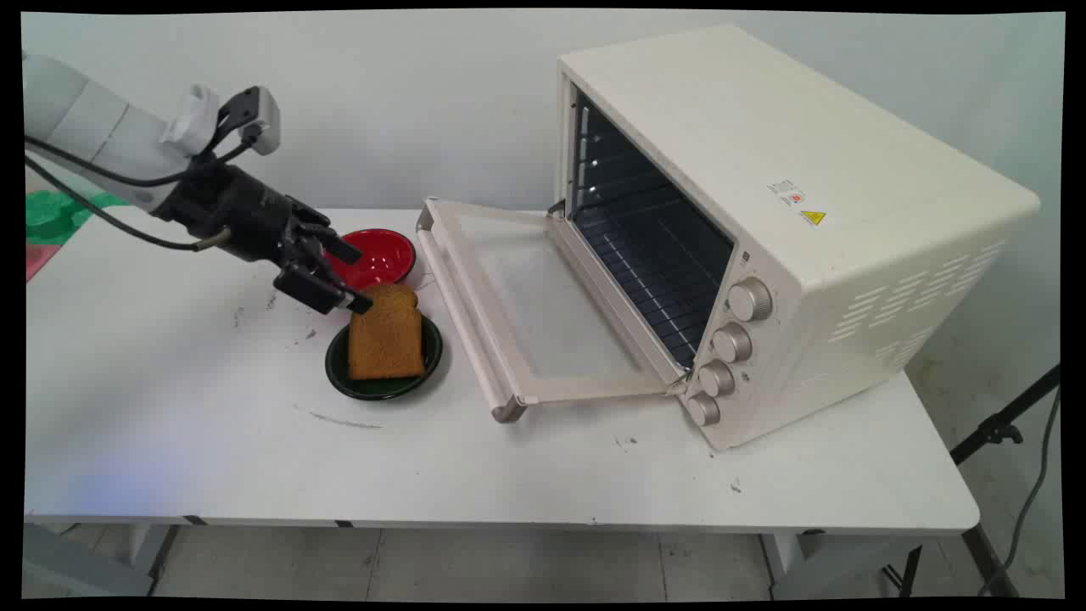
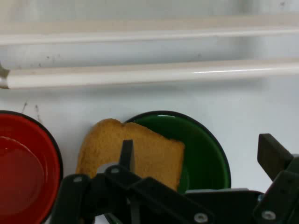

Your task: Close the oven

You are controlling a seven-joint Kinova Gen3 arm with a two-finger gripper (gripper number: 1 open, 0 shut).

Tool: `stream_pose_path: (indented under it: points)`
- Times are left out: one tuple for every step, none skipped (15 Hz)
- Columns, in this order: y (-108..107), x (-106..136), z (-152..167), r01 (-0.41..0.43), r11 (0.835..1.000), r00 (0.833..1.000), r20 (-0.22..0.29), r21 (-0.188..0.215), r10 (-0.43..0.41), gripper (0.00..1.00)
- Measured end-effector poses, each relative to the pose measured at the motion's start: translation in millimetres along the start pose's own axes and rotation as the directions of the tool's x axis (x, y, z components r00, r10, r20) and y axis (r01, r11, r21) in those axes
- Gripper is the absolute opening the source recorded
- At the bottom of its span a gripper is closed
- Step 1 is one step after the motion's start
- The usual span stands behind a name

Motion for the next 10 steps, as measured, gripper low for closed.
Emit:
stream_pose_path:
  points:
    - [0,2,2,0.007,1.000,1.000,0.002,0.004,-0.007,1.00]
    - [0,3,4,0.011,1.000,1.000,0.003,0.007,-0.011,1.00]
    - [0,4,7,0.015,1.000,1.000,0.006,0.010,-0.015,1.00]
    - [-1,5,12,0.019,1.000,1.000,0.009,0.015,-0.019,1.00]
    - [-1,6,18,0.021,1.000,1.000,0.013,0.018,-0.021,1.00]
    - [-1,7,24,0.023,1.000,1.000,0.016,0.021,-0.023,1.00]
    - [-2,7,29,0.023,0.999,1.000,0.017,0.023,-0.023,1.00]
    - [-2,7,37,0.023,0.999,1.000,0.021,0.026,-0.023,1.00]
    - [-2,7,44,0.020,0.999,1.000,0.023,0.028,-0.021,1.00]
    - [-3,7,50,0.017,0.999,1.000,0.026,0.028,-0.018,1.00]
